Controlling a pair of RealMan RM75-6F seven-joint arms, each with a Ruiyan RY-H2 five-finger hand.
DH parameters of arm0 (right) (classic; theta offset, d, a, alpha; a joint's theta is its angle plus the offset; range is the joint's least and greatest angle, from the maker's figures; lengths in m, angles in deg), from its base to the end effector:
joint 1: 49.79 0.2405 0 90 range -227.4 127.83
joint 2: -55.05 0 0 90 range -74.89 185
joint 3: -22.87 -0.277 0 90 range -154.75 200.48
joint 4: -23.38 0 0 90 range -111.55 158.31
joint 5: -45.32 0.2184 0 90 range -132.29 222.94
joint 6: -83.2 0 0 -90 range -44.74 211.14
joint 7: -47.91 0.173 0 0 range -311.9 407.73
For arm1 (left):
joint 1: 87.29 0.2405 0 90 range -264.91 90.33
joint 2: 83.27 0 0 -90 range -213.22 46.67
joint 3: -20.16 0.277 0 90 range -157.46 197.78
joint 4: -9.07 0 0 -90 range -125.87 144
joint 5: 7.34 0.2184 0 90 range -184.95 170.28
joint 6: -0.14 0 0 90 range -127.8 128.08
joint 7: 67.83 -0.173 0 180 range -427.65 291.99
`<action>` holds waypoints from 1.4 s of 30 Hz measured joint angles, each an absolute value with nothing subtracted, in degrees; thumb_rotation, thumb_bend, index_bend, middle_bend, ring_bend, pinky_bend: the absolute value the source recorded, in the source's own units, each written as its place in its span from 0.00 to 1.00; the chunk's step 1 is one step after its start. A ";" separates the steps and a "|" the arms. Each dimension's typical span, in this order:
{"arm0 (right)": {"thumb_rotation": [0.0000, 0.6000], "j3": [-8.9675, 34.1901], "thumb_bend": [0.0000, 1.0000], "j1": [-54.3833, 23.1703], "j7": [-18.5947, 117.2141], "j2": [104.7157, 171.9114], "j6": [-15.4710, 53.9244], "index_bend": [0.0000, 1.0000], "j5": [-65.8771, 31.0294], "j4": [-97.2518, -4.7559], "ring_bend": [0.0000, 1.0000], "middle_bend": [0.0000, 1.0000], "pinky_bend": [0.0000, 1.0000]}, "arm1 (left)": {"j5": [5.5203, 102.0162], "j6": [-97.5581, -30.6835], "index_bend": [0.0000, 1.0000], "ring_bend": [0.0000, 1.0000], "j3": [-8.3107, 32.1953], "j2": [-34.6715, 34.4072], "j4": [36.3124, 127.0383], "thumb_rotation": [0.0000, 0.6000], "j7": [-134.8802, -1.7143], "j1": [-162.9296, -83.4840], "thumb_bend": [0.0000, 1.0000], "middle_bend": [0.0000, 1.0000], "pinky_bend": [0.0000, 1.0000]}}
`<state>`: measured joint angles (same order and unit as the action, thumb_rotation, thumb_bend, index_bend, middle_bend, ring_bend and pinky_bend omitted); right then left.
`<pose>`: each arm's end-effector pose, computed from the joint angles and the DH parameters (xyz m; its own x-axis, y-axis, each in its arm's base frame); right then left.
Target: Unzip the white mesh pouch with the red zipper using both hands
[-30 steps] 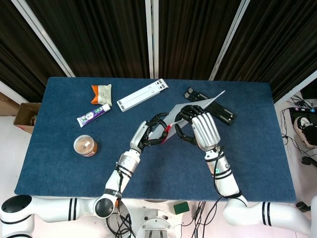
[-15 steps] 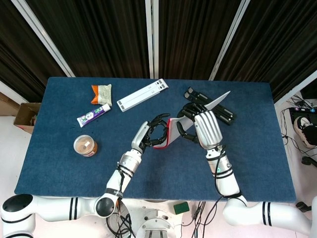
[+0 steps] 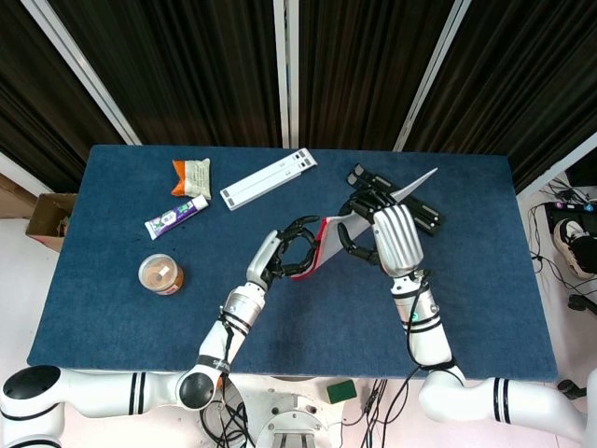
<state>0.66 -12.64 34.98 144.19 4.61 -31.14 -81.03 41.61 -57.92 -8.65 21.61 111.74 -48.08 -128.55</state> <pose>-0.0531 -0.3524 0.0710 -0.1315 0.0809 0.9880 -0.8816 -0.4652 -0.0793 -0.0090 0.3443 -0.0597 -0.7825 0.4478 0.4326 0.5397 0.1415 0.8299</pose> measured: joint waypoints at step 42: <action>1.00 4.35 0.54 -15.16 47.47 138.47 6.49 0.80 -35.47 -80.01 0.34 0.57 0.44 | 49.95 -62.71 0.62 0.00 2.31 20.45 86.57 1.00 -55.47 -121.19 0.51 0.16 0.09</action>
